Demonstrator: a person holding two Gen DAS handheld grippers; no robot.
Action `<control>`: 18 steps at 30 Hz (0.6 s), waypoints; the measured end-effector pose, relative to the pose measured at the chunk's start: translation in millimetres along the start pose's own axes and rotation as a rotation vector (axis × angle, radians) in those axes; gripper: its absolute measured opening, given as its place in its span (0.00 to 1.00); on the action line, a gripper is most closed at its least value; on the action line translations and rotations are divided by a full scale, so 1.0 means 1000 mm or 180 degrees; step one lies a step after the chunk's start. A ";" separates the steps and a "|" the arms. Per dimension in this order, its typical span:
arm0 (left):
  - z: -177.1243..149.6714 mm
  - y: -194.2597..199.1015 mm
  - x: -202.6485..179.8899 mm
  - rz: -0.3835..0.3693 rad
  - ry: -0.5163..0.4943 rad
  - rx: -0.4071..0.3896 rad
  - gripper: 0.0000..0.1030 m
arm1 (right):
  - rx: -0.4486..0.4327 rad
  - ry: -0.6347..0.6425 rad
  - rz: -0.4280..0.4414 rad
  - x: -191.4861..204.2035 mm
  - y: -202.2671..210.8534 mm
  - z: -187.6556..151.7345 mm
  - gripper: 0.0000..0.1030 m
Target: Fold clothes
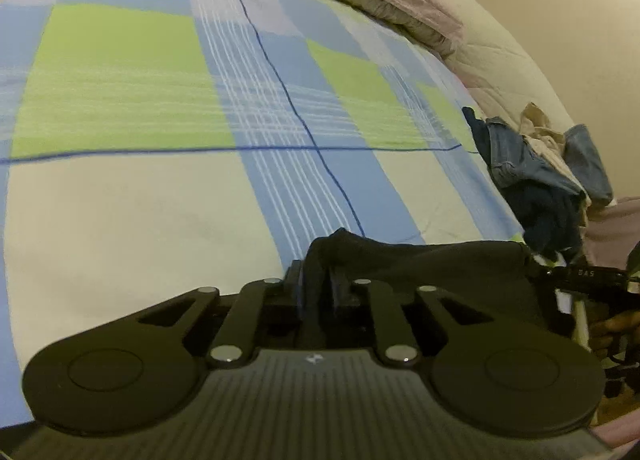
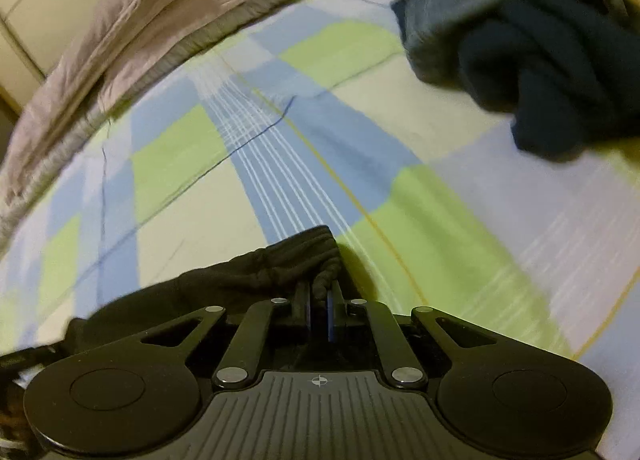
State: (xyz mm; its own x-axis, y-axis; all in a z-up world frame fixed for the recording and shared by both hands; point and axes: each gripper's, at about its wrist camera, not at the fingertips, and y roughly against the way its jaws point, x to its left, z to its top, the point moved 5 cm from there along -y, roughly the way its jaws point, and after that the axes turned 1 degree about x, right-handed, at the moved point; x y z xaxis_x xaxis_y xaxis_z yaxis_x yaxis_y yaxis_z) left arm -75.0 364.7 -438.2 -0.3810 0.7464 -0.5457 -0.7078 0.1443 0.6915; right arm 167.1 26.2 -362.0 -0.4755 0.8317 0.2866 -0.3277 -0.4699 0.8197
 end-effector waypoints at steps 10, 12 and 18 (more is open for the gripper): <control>-0.010 0.090 0.010 0.0182 0.0100 -0.0359 0.04 | -0.0661 0.0639 -0.0284 0.072 0.049 0.001 0.39; -0.019 0.076 -0.012 0.0034 -0.0138 -0.0267 0.04 | -0.0493 0.0991 0.0082 0.117 0.027 -0.013 0.39; -0.041 0.029 0.000 0.0108 -0.0286 -0.0234 0.03 | -0.0156 0.1972 -0.0071 0.160 -0.057 -0.059 0.39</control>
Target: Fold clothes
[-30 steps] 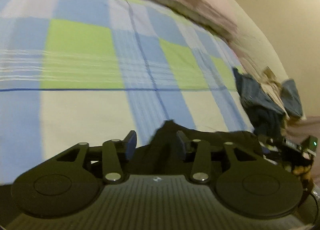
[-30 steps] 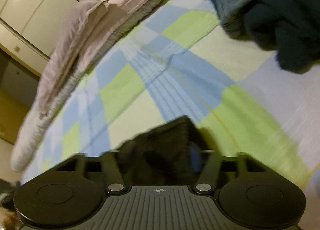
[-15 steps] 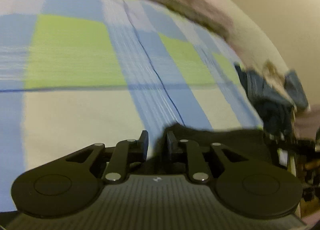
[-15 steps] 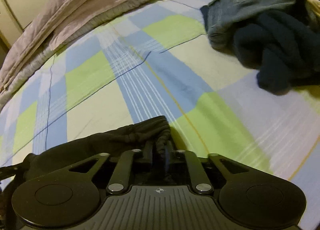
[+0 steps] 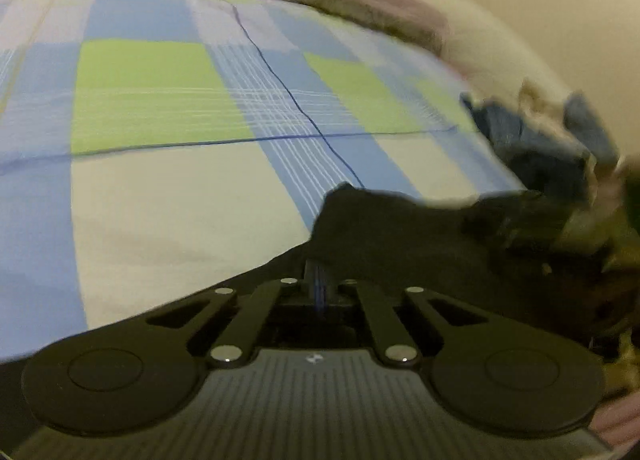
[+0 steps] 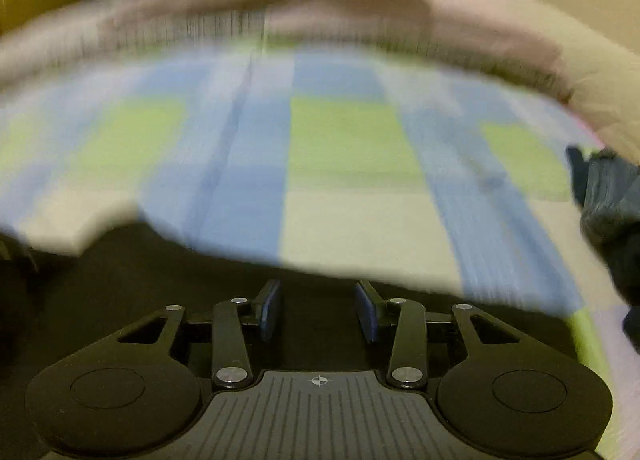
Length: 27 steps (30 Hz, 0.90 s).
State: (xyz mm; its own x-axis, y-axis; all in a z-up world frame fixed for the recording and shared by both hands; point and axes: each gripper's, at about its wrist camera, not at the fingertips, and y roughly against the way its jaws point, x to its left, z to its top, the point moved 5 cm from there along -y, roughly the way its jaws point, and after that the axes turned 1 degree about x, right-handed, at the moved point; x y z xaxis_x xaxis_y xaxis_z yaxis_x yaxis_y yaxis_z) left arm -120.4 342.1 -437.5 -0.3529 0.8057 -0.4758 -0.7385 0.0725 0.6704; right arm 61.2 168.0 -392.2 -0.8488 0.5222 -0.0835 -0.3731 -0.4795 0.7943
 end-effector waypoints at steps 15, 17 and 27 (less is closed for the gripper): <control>-0.055 0.098 -0.003 0.0749 0.0186 -0.0097 0.06 | -0.0047 -0.0841 -0.0141 -0.087 0.100 -0.072 0.25; -0.057 0.111 -0.023 0.0697 0.0092 -0.0240 0.06 | -0.0355 -0.0859 -0.0277 -0.085 0.130 -0.070 0.25; -0.107 0.119 -0.033 0.0986 0.0006 -0.0019 0.10 | -0.0110 -0.0701 -0.0171 -0.077 0.110 -0.113 0.25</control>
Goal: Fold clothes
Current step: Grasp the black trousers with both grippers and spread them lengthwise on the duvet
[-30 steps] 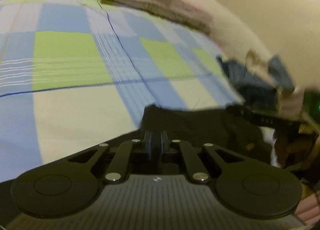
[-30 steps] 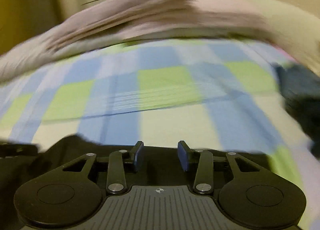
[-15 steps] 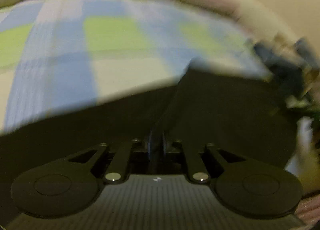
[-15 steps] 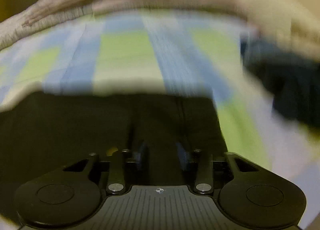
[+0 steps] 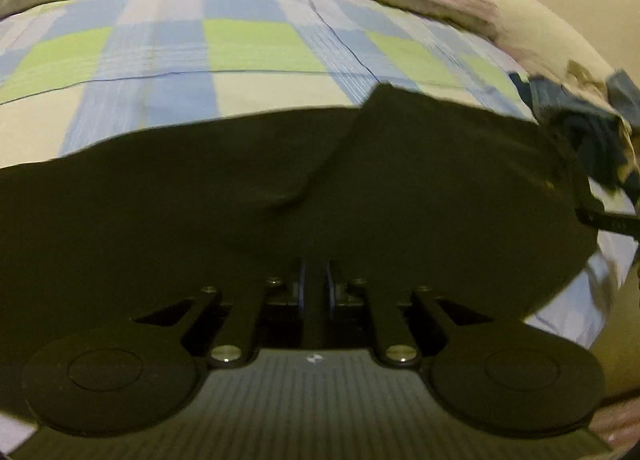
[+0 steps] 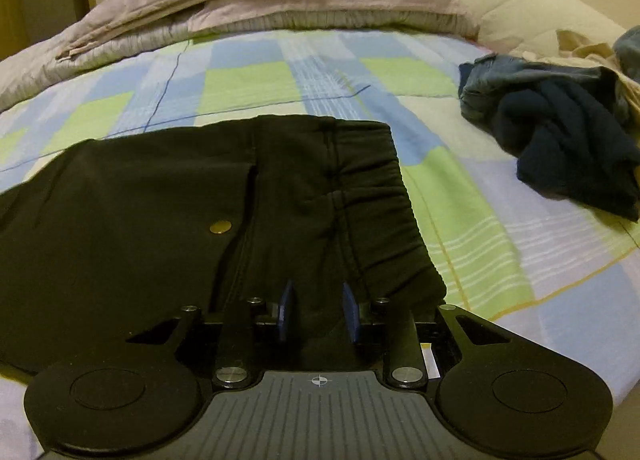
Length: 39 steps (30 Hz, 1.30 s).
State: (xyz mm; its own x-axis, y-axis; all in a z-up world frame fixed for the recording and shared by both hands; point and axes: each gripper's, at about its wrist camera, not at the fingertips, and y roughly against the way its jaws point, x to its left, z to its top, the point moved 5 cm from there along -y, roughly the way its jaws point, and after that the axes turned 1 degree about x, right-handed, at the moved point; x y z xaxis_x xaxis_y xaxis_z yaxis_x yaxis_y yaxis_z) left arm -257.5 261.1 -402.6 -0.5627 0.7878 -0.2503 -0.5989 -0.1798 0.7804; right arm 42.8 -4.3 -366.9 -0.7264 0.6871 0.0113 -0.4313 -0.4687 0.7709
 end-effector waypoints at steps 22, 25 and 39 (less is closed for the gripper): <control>-0.059 0.146 0.311 0.1405 0.0685 -0.0780 0.03 | -0.0292 -0.0023 -0.0381 0.087 0.029 -0.027 0.26; -0.053 0.168 0.343 0.1545 0.0781 -0.0899 0.01 | -0.0388 -0.0110 -0.0573 0.105 0.036 -0.022 0.26; -0.099 0.180 0.299 0.1216 0.0980 -0.1166 0.03 | -0.0713 -0.0021 0.0061 0.195 0.033 -0.061 0.26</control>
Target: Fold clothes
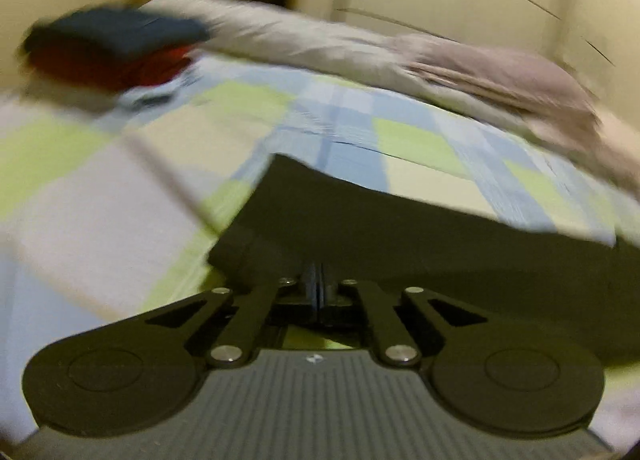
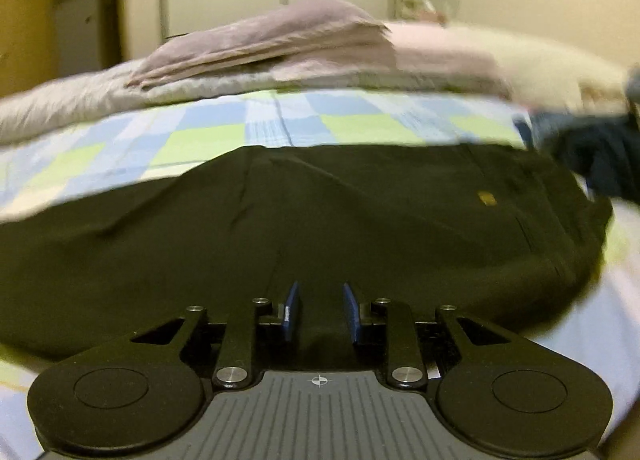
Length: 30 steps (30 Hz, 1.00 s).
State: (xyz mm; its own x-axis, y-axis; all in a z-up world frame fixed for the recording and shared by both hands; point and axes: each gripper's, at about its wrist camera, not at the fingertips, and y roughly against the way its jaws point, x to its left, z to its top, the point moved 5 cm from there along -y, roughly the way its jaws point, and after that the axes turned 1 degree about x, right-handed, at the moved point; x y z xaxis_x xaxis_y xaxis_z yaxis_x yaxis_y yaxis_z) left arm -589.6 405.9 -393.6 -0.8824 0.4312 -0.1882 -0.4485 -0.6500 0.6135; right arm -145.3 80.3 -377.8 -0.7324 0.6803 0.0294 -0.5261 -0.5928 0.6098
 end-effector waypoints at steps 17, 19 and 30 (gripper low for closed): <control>-0.052 0.143 -0.140 -0.0067 -0.0579 0.0279 0.36 | 0.0194 -0.0292 0.0288 0.047 0.153 -0.019 0.71; -0.058 0.154 -0.145 -0.0023 -0.0661 0.0264 0.36 | 0.0193 -0.0253 0.0236 0.050 0.166 -0.021 0.71; -0.073 0.191 -0.156 0.0057 -0.0891 0.0124 0.43 | 0.0168 -0.0224 0.0239 0.059 0.205 -0.037 0.71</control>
State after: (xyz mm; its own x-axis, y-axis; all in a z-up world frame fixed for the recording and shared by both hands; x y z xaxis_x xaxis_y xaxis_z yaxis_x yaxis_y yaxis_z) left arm -548.1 168.6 -303.4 -0.8141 0.5794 0.0389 -0.4225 -0.6370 0.6448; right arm -312.3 -16.5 -280.3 -0.7357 0.6645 0.1312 -0.4460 -0.6211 0.6445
